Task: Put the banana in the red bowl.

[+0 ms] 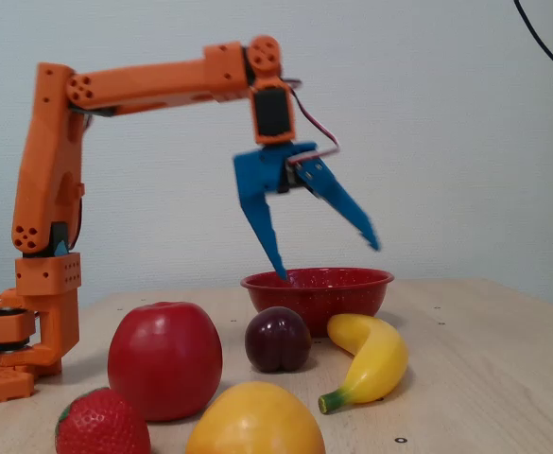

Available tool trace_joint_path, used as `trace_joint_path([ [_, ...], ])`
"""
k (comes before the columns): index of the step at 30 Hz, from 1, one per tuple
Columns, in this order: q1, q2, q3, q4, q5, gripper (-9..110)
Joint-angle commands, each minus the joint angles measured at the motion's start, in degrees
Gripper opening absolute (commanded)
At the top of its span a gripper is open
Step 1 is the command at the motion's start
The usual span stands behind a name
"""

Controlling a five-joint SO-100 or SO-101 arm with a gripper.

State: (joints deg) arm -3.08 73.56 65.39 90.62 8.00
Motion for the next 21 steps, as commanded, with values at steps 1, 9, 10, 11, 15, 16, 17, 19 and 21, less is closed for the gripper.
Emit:
trace_joint_path([
  [1,-1.7,1.4,-6.8,0.0,0.8,47],
  [9,-0.6,-11.9,-19.9,1.1,0.4,54],
  [10,-0.4,-13.3,-21.2,1.1,0.4,54],
  [11,-0.4,-14.3,-21.9,0.6,0.4,55],
  [15,0.6,-18.8,-25.5,0.2,0.4,55],
  [16,0.9,-19.9,-26.3,0.3,0.4,56],
  [17,1.1,-20.7,-27.0,0.4,0.4,56],
  [19,1.5,-22.5,-28.4,1.0,0.2,56],
  [21,1.8,-24.2,-29.7,1.7,0.0,56],
])
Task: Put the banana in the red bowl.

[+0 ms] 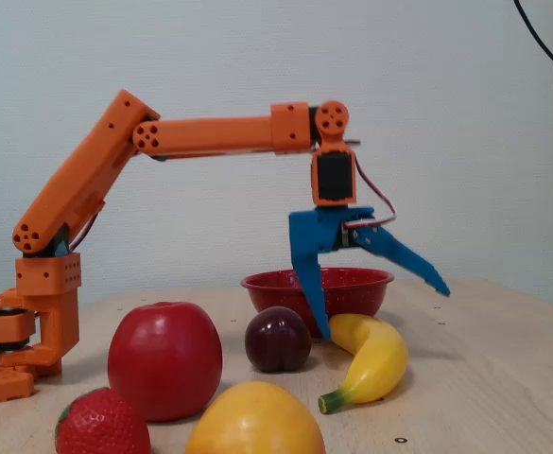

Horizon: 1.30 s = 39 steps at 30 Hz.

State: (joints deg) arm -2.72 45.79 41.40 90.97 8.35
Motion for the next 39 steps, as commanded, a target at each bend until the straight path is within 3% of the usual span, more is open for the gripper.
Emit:
trace_joint_path([
  [1,1.5,2.9,-6.2,1.6,-0.4,56],
  [39,-0.4,-9.8,-16.6,-0.5,0.6,55],
])
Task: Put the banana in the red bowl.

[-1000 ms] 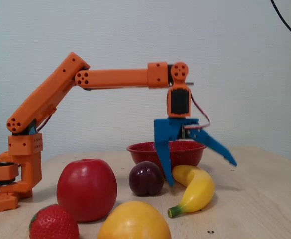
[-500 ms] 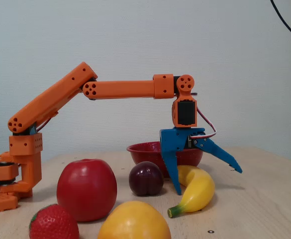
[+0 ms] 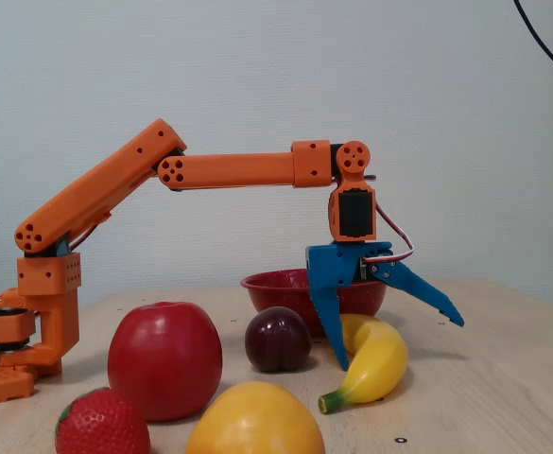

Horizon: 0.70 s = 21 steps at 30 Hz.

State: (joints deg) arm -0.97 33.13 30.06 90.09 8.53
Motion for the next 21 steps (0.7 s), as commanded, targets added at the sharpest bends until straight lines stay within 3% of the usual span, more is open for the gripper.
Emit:
trace_joint_path([
  [1,-2.4,2.9,-5.3,0.4,0.6,55],
  [21,-2.8,3.2,-3.4,-0.1,1.1,40],
])
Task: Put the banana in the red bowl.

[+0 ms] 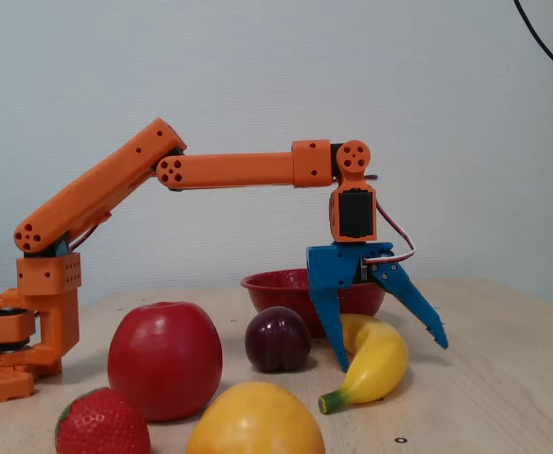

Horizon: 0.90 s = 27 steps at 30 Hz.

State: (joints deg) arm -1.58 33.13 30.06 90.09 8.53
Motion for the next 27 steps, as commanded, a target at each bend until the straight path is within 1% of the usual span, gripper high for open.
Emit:
trace_joint_path([
  [1,-2.3,3.2,-3.4,-0.1,1.1,40],
  [14,-2.9,2.9,-3.3,-0.5,1.6,28],
  [27,-3.0,3.0,-2.7,-0.7,1.8,26],
])
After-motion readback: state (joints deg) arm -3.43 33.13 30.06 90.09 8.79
